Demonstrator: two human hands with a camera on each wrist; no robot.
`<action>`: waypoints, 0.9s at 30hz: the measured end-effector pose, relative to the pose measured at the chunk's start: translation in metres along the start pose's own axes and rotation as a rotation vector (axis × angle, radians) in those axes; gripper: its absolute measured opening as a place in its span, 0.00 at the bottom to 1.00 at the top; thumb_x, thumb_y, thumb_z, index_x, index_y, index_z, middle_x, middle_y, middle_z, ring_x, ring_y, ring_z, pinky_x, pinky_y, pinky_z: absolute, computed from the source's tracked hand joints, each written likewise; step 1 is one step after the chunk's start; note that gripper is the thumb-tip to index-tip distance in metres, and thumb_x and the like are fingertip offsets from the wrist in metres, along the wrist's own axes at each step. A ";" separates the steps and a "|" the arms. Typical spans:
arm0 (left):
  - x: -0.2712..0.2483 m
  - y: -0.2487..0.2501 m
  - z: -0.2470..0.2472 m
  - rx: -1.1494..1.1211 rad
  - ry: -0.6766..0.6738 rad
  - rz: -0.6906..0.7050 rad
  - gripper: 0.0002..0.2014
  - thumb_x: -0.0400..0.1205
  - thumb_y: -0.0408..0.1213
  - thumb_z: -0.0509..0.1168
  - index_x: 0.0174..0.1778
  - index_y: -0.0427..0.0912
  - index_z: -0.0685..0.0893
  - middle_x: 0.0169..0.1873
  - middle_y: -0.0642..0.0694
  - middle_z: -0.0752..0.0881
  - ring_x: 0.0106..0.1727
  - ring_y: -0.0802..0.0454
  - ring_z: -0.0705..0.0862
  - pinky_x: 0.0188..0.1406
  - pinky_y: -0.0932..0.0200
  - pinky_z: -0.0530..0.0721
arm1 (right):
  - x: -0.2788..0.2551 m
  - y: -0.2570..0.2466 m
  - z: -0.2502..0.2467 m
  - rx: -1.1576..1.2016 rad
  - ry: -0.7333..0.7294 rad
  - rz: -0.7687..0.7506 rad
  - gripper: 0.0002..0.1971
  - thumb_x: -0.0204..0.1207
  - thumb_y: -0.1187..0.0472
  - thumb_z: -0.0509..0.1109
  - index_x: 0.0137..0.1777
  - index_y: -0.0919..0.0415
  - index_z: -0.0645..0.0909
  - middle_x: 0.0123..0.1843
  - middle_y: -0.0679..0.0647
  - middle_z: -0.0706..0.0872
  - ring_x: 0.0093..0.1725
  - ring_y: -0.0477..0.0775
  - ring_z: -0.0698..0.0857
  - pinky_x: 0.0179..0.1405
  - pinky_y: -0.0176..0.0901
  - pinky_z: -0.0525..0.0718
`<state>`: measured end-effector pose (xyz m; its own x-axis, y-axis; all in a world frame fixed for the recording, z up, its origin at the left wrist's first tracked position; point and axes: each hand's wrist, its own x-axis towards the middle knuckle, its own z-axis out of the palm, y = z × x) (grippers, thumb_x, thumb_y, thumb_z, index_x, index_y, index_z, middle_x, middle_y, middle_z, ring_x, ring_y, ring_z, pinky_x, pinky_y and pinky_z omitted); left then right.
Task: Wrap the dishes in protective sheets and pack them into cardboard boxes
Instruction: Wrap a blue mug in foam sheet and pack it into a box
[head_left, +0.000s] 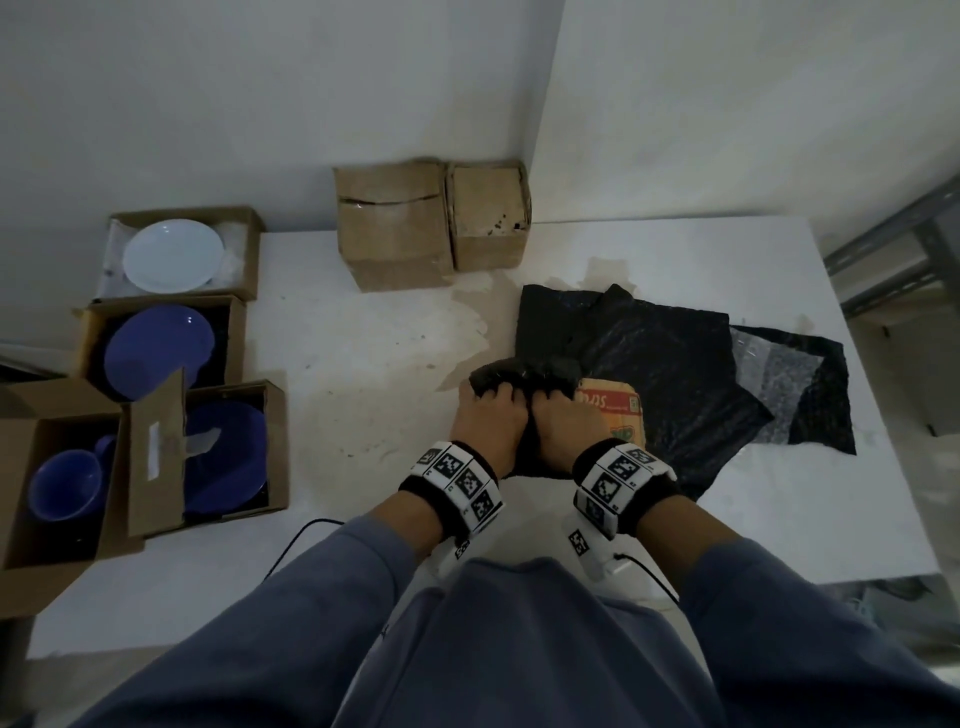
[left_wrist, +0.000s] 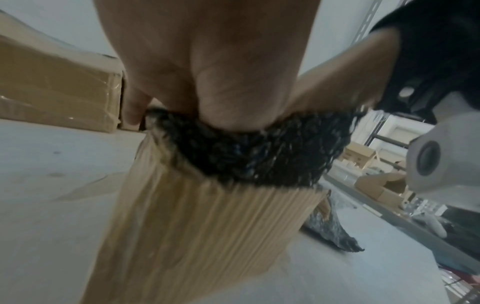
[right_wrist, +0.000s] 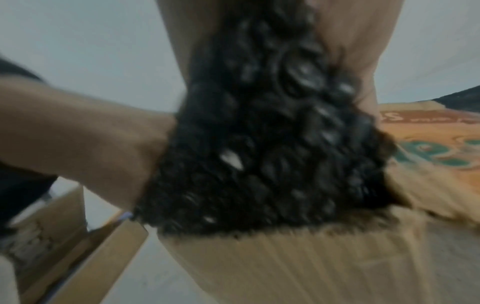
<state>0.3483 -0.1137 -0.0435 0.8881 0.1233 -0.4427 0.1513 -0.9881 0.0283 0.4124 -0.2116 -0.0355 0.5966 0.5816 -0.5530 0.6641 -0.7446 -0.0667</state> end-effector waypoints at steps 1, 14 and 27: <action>-0.002 -0.001 -0.003 0.018 0.023 -0.006 0.27 0.78 0.44 0.69 0.72 0.43 0.73 0.65 0.43 0.78 0.63 0.44 0.81 0.74 0.40 0.68 | -0.002 0.002 -0.001 0.033 0.001 -0.003 0.19 0.83 0.58 0.63 0.71 0.63 0.71 0.66 0.62 0.79 0.63 0.65 0.83 0.56 0.55 0.83; -0.006 0.006 0.015 -0.033 0.030 -0.051 0.48 0.74 0.50 0.75 0.84 0.44 0.55 0.75 0.44 0.68 0.73 0.44 0.74 0.76 0.19 0.47 | -0.004 -0.002 0.012 0.006 0.092 -0.054 0.33 0.79 0.54 0.70 0.79 0.65 0.62 0.70 0.61 0.78 0.61 0.62 0.86 0.51 0.51 0.83; 0.003 -0.003 0.012 -0.109 0.016 0.012 0.35 0.75 0.47 0.73 0.77 0.45 0.66 0.67 0.45 0.79 0.66 0.43 0.80 0.71 0.39 0.71 | 0.000 0.000 -0.002 -0.041 0.018 -0.057 0.19 0.81 0.57 0.65 0.70 0.61 0.71 0.65 0.60 0.82 0.61 0.63 0.85 0.59 0.53 0.80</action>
<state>0.3455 -0.1115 -0.0559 0.8968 0.1137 -0.4277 0.1860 -0.9738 0.1310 0.4140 -0.2109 -0.0337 0.5651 0.6288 -0.5342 0.7150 -0.6963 -0.0632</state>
